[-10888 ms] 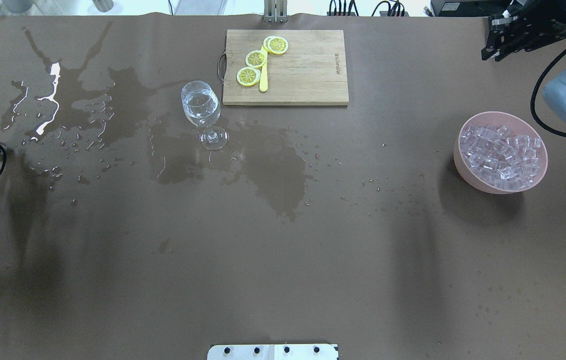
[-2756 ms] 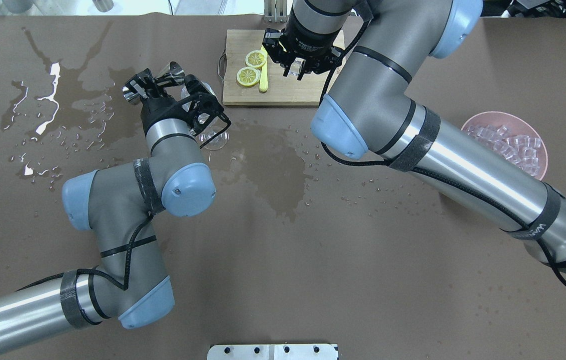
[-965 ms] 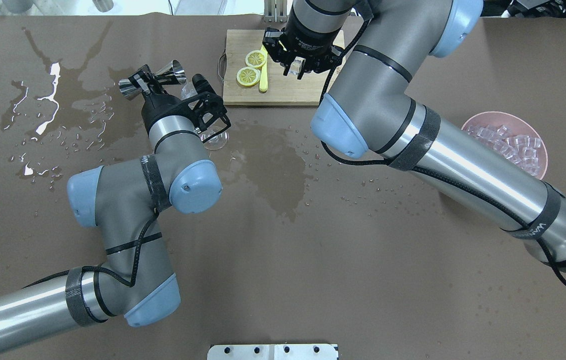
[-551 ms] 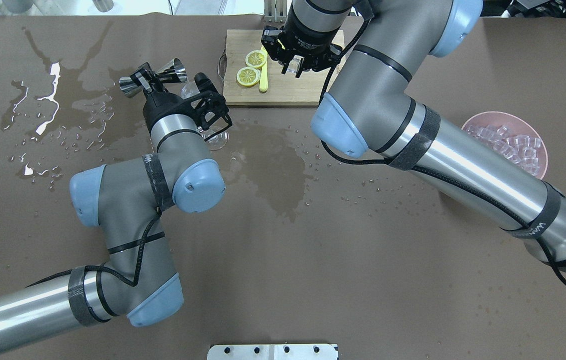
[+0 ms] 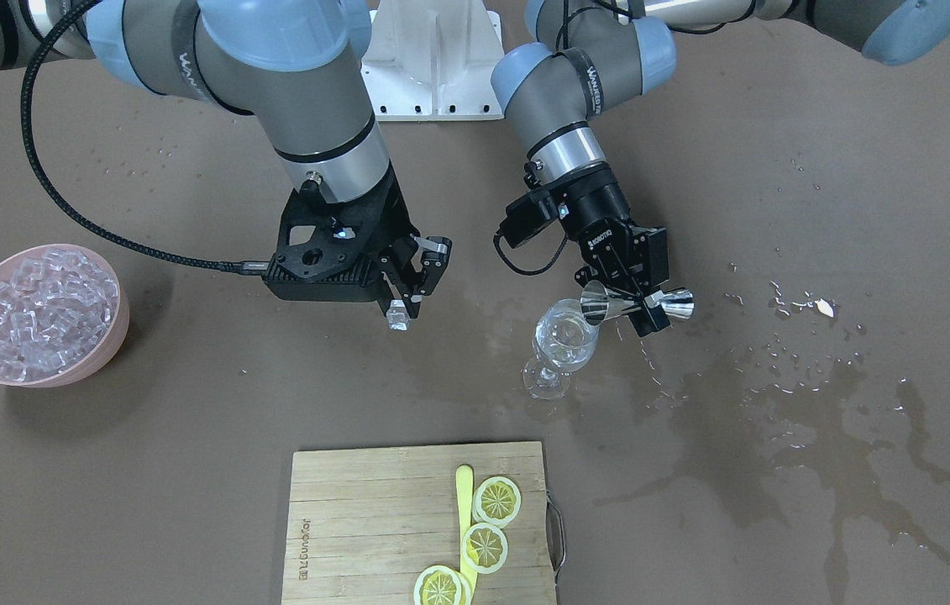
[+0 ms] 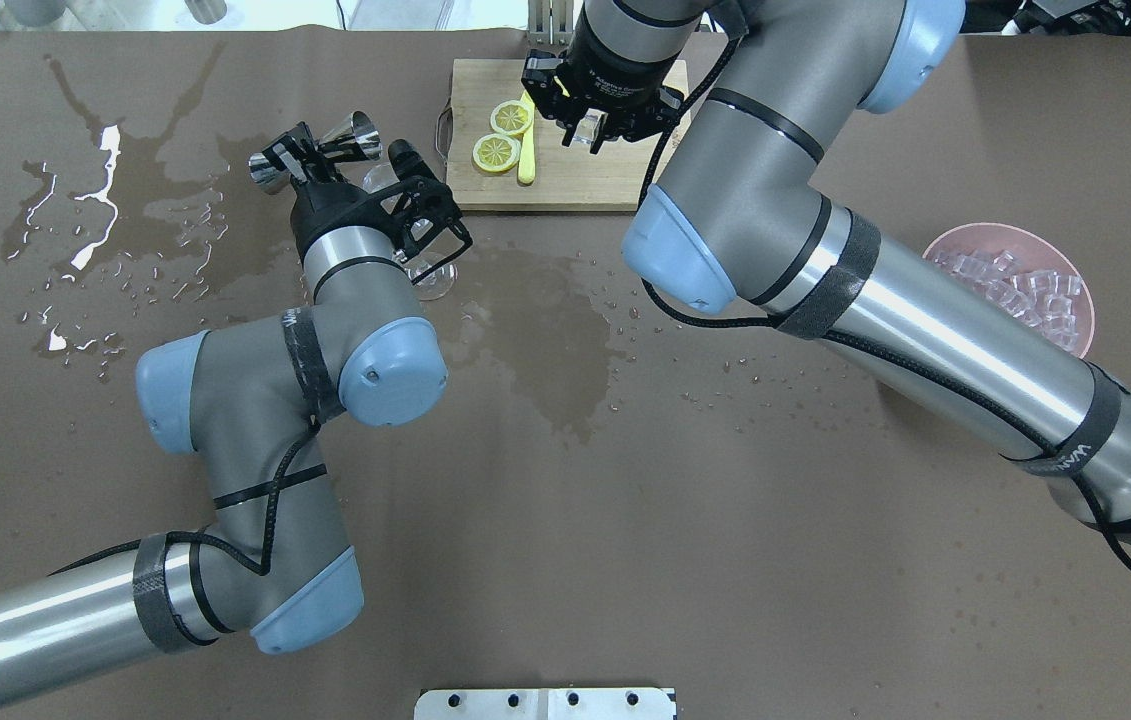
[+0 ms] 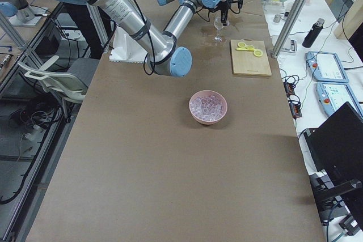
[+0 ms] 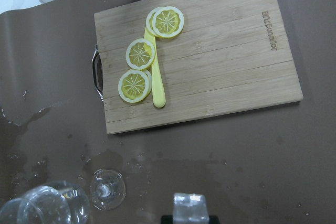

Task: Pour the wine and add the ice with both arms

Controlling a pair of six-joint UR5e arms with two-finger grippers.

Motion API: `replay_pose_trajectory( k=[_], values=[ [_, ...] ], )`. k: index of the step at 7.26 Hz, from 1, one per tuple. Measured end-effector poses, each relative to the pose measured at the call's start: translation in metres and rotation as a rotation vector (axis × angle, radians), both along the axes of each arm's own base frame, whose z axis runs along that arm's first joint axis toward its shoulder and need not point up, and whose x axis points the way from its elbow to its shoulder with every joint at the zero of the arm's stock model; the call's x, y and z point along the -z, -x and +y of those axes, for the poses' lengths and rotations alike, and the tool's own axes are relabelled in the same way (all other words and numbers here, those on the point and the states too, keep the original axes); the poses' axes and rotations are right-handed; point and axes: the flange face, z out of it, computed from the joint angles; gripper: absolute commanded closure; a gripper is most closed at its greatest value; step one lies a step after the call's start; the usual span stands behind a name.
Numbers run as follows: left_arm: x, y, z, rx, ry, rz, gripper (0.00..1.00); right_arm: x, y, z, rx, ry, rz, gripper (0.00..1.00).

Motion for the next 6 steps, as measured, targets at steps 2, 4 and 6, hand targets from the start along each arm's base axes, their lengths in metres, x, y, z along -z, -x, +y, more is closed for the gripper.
replay_pose_trajectory(
  k=[2, 4, 6],
  values=[
    [-0.012, 0.017, 0.005, 0.006, -0.021, 0.05, 0.92, 0.0, 0.0, 0.0, 0.0, 0.0, 0.0, 1.0],
    [-0.045, 0.059, 0.008, 0.035, -0.042, 0.096, 0.91, 0.003, 0.001, 0.0, -0.005, 0.007, -0.003, 1.0],
    [-0.096, 0.1, 0.009, 0.041, -0.081, 0.239, 0.91, 0.026, 0.012, -0.006, -0.017, 0.025, -0.015, 1.0]
  ],
)
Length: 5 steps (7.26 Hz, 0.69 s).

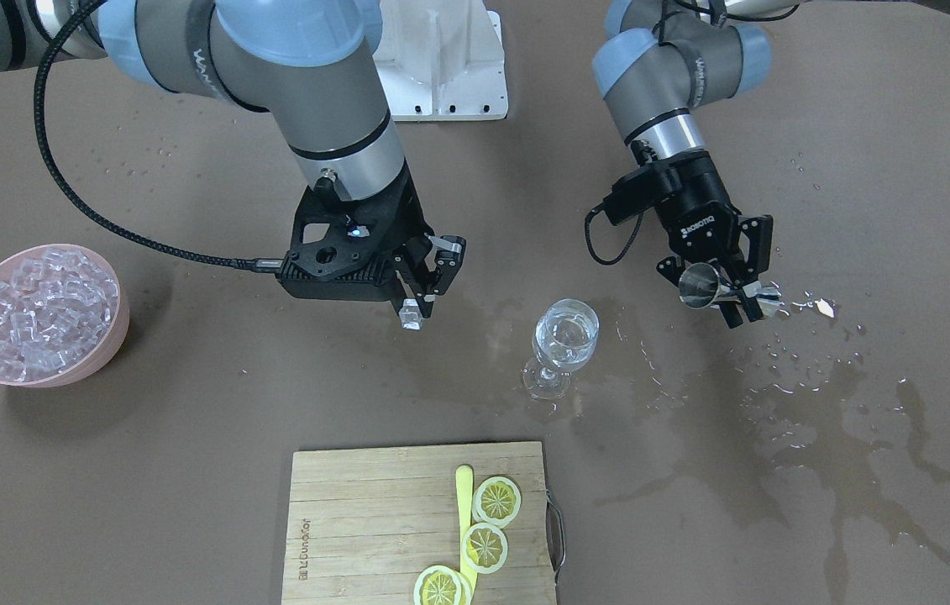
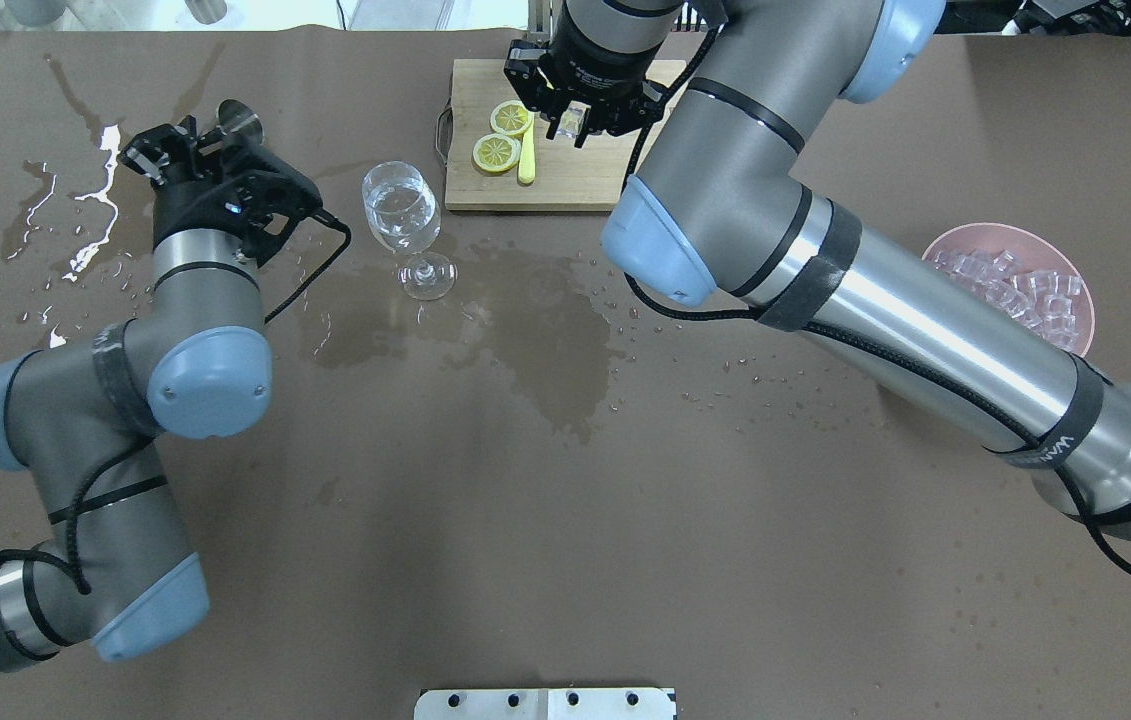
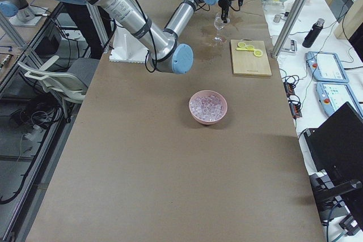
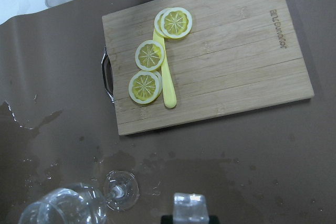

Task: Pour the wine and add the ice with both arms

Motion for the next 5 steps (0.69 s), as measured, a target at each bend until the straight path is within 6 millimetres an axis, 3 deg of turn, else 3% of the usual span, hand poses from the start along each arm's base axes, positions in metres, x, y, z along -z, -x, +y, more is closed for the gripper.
replay_pose_trajectory(
  k=[1, 3, 5],
  values=[
    [-0.027, 0.028, -0.003, -0.025, -0.006, 0.114, 0.91, 0.014, 0.011, -0.005, -0.005, 0.007, -0.009, 1.0],
    [-0.087, 0.103, -0.02, -0.088, 0.008, 0.33, 0.91, 0.032, 0.04, -0.016, -0.016, 0.016, -0.031, 1.0],
    [-0.148, 0.155, -0.042, -0.076, 0.015, 0.514, 0.89, 0.057, 0.071, -0.013, -0.036, 0.013, -0.035, 1.0]
  ],
)
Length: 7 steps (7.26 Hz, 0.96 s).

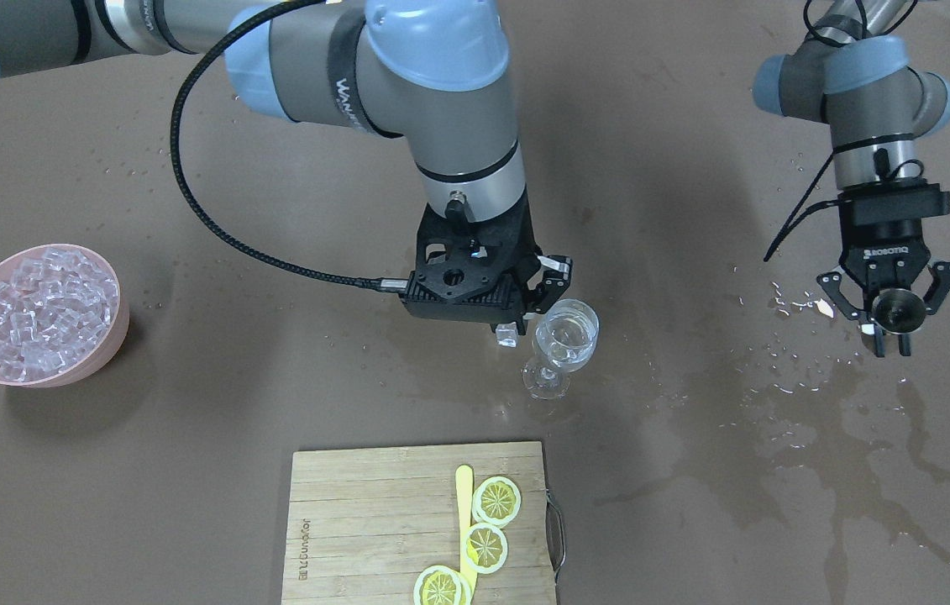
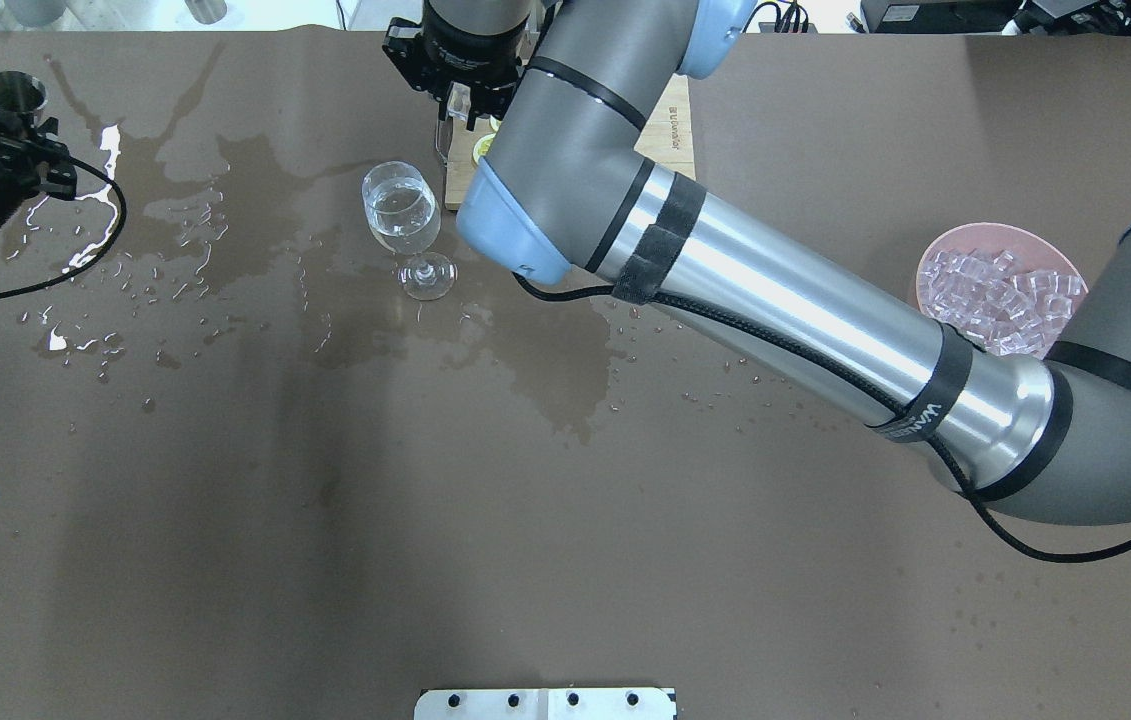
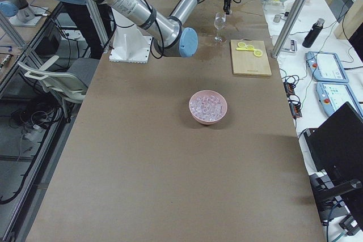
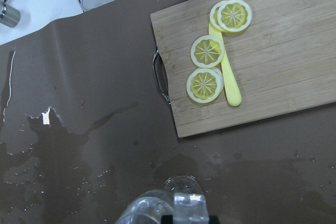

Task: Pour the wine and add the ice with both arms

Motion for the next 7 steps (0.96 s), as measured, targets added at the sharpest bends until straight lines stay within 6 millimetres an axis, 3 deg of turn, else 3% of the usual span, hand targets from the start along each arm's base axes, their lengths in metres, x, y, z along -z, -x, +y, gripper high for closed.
replay_pose_trajectory(
  k=[3, 4, 5, 7],
  values=[
    [-0.106, 0.095, -0.019, 0.06, 0.043, 0.196, 0.88, 0.002, 0.062, 0.024, -0.029, -0.036, -0.014, 1.0],
    [-0.146, 0.125, -0.007, 0.073, 0.067, 0.228, 0.88, 0.0, 0.076, 0.033, -0.036, -0.044, -0.013, 1.0],
    [-0.181, 0.142, 0.011, 0.09, 0.107, 0.25, 0.88, 0.001, 0.084, 0.04, -0.038, -0.049, -0.018, 1.0],
    [-0.236, 0.155, 0.034, 0.115, 0.165, 0.25, 0.88, 0.002, 0.089, 0.043, -0.038, -0.059, -0.03, 1.0]
  ],
)
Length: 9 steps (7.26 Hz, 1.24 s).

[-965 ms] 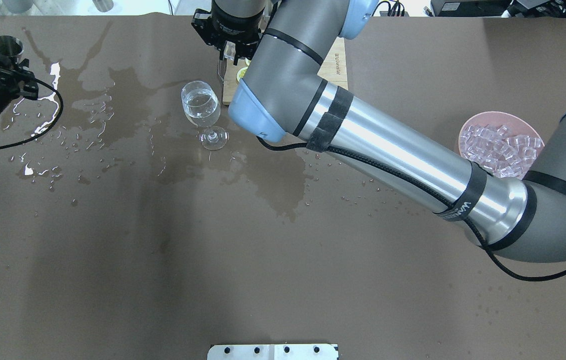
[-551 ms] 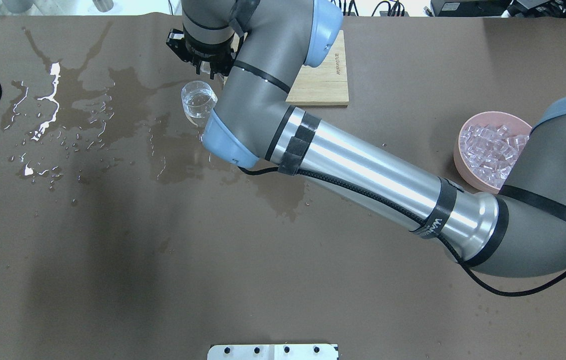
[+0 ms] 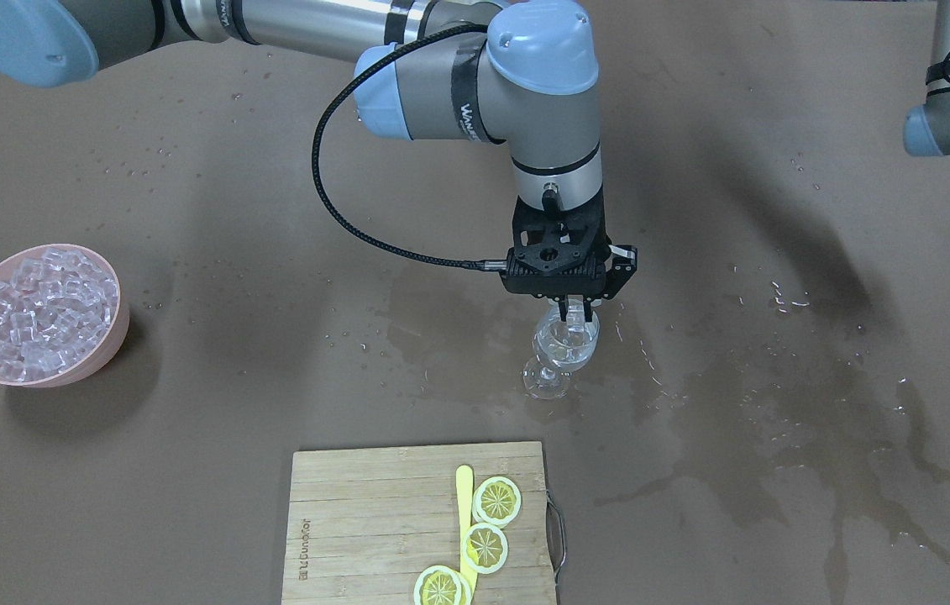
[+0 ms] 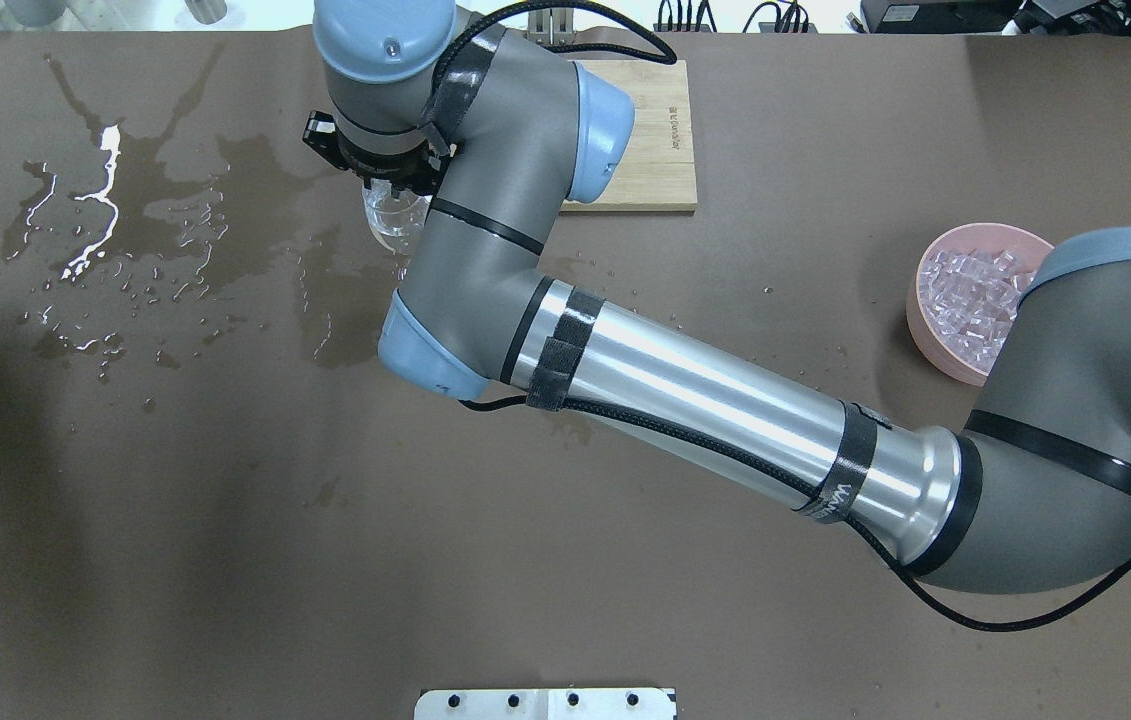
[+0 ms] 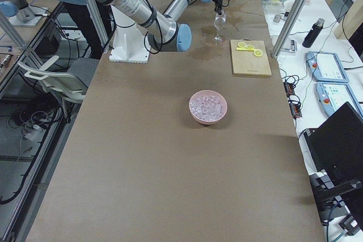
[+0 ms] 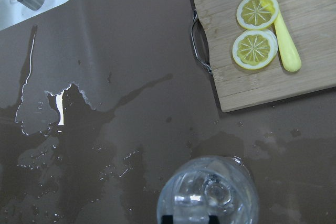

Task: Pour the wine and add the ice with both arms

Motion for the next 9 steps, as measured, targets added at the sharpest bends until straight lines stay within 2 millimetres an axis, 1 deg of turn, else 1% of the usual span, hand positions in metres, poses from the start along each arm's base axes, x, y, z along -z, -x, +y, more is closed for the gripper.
replay_pose_trajectory(
  k=[1, 2, 3, 4, 5, 6, 7, 8, 9],
  values=[
    [-0.019, 0.002, 0.006, -0.002, 0.027, -0.007, 0.88, 0.0, 0.0, 0.0, 0.002, -0.005, 0.0, 0.12],
    [-0.027, -0.002, 0.009, -0.013, 0.041, -0.008, 0.88, -0.001, 0.0, -0.001, 0.009, -0.016, 0.004, 0.0],
    [-0.027, -0.012, 0.008, -0.033, 0.043, -0.003, 0.88, -0.002, 0.0, -0.002, 0.014, -0.025, 0.008, 0.0],
    [-0.022, -0.026, 0.005, -0.062, 0.035, 0.009, 0.88, -0.002, -0.001, -0.003, 0.014, -0.029, 0.01, 0.0],
    [-0.011, -0.04, -0.003, -0.091, 0.019, 0.027, 0.88, -0.001, -0.005, -0.005, 0.01, -0.029, 0.007, 0.0],
    [0.001, -0.05, -0.011, -0.115, 0.001, 0.05, 0.88, 0.002, -0.016, -0.013, 0.01, -0.028, -0.001, 0.0],
    [0.01, -0.058, -0.017, -0.142, -0.008, 0.075, 0.88, 0.002, -0.038, -0.028, 0.018, -0.03, -0.012, 0.0],
    [0.015, -0.063, -0.02, -0.165, -0.01, 0.092, 0.88, -0.009, -0.071, -0.049, 0.03, -0.044, -0.016, 0.0],
    [0.014, -0.066, -0.021, -0.176, -0.003, 0.098, 0.88, -0.04, -0.113, -0.071, 0.047, -0.065, -0.008, 0.0]
  ],
)
